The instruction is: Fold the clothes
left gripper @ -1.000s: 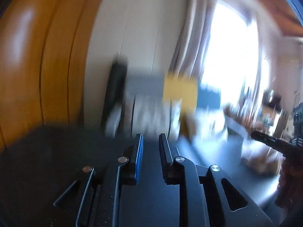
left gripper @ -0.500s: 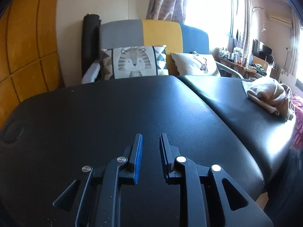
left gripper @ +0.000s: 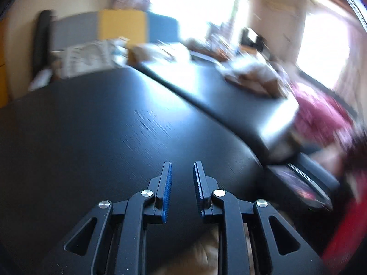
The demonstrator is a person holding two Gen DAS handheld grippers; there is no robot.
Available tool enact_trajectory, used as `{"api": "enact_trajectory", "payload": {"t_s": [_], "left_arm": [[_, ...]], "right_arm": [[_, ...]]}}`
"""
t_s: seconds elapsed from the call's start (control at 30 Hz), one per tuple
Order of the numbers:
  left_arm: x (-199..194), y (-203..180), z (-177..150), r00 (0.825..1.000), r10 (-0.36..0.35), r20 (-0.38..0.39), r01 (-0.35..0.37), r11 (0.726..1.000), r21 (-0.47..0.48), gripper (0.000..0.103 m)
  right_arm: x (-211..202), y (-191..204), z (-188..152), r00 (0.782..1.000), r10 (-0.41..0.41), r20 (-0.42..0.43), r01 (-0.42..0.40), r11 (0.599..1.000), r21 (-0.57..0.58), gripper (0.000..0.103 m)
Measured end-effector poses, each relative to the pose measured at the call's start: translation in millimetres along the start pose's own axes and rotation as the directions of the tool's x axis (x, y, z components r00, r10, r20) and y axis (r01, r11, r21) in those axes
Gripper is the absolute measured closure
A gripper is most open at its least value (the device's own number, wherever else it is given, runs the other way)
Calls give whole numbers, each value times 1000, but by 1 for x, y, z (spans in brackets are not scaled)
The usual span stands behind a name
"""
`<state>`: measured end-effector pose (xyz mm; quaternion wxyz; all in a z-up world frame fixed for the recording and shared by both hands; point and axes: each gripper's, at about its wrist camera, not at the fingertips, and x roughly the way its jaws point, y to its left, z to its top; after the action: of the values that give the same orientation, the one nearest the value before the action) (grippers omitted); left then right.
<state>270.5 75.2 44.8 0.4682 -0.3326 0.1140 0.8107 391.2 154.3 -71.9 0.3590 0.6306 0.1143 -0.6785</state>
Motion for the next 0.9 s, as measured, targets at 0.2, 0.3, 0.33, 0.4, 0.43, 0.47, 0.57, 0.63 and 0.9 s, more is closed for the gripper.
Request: {"api": "enact_trajectory", "payload": {"t_s": [0.2,0.3,0.33,0.4,0.43,0.47,0.57,0.63,0.9], "left_arm": [[-3,-52,-52,989,105,100,-121,976,179,62],[16,-72,-72,997,82,15,-83,955,284,62],[26,-77,-80,997,62,-49,-43,949,312,62],[47,-86,-93,984,27,-174,36,936,350,62],[59,-86,-99,974,13,-226,68,935,348,62],[69,-85,-103,963,4,-269,90,938,335,62],[109,-65,-117,918,-27,-396,104,979,175,62],[141,-40,-131,867,-44,-496,67,997,29,62],[185,1,-181,714,-51,-698,-113,976,-187,62]], "right_arm": [[101,-17,-18,967,0,-257,-9,999,-35,72],[160,-32,-25,948,71,-310,-51,996,72,69],[178,-37,-27,944,105,-313,-71,991,117,69],[208,-49,-31,934,179,-308,-117,971,209,66],[221,-55,-34,931,195,-309,-122,963,240,66],[234,-59,-36,929,197,-312,-114,957,265,66],[268,-72,-39,926,169,-337,-71,956,283,66],[282,-82,-42,924,188,-334,-83,949,305,66],[336,-103,-34,901,320,-293,-185,894,408,66]]}}
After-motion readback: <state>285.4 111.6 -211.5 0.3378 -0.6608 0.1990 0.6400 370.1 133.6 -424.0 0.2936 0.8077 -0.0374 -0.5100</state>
